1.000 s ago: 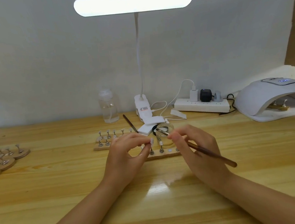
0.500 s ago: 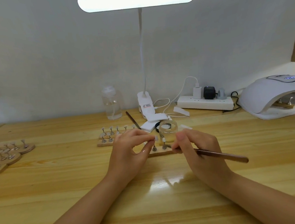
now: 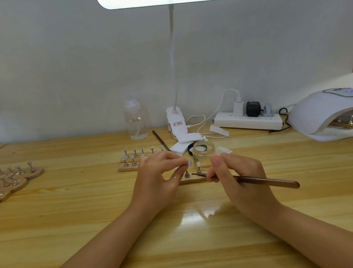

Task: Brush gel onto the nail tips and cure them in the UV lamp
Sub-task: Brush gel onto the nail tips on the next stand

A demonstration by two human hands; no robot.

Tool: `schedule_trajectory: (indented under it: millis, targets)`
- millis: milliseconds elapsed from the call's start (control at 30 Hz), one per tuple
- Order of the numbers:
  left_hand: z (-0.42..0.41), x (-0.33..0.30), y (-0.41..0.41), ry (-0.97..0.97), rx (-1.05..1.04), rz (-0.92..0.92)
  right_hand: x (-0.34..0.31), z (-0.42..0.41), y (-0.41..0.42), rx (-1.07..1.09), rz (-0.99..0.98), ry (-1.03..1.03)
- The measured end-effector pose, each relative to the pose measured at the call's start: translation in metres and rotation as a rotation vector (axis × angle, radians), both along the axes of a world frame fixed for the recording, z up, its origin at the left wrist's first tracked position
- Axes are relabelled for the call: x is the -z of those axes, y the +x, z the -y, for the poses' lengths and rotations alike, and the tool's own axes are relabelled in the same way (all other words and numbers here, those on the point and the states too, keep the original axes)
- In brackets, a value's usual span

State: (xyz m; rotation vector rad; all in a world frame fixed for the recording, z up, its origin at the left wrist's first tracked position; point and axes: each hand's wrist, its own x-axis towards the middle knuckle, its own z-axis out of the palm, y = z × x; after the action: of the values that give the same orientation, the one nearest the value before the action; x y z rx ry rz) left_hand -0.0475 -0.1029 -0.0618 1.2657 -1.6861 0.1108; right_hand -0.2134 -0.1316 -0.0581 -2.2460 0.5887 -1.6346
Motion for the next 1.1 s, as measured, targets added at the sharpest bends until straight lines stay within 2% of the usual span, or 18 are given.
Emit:
schedule_trajectory:
  millis: [367,467,633,733,800,900,1033,1100]
  targets:
    - [0.0007,-0.0003,0.0010,0.016,-0.001,-0.008,-0.0027,-0.0024,0.0021,0.021,-0.002,0.050]
    - [-0.0003,-0.0004,0.0003,0.011,0.003,-0.006,0.0000,-0.0037,0.0007,-0.058,0.047,0.148]
    - [-0.0016,-0.0017,-0.0010,0.016,0.003,-0.021,-0.0028,-0.0032,0.0024,-0.007,0.011,0.108]
    - [-0.0019,-0.0017,-0.0009,0.026,0.016,-0.022,-0.0010,-0.0038,0.0017,-0.081,0.073,0.198]
    - [-0.0017,-0.0017,-0.0009,0.025,0.015,-0.021,-0.0006,-0.0040,0.0012,-0.091,0.104,0.182]
    - [-0.0012,-0.0021,-0.0013,0.022,0.008,-0.022,-0.0030,-0.0032,0.0018,-0.023,0.050,0.145]
    - [-0.0013,-0.0016,-0.0013,0.021,0.004,-0.020,-0.0009,-0.0046,0.0020,-0.111,0.131,0.224]
    - [-0.0013,-0.0016,-0.0010,0.023,0.003,-0.023,-0.0014,-0.0044,0.0020,-0.088,0.127,0.199]
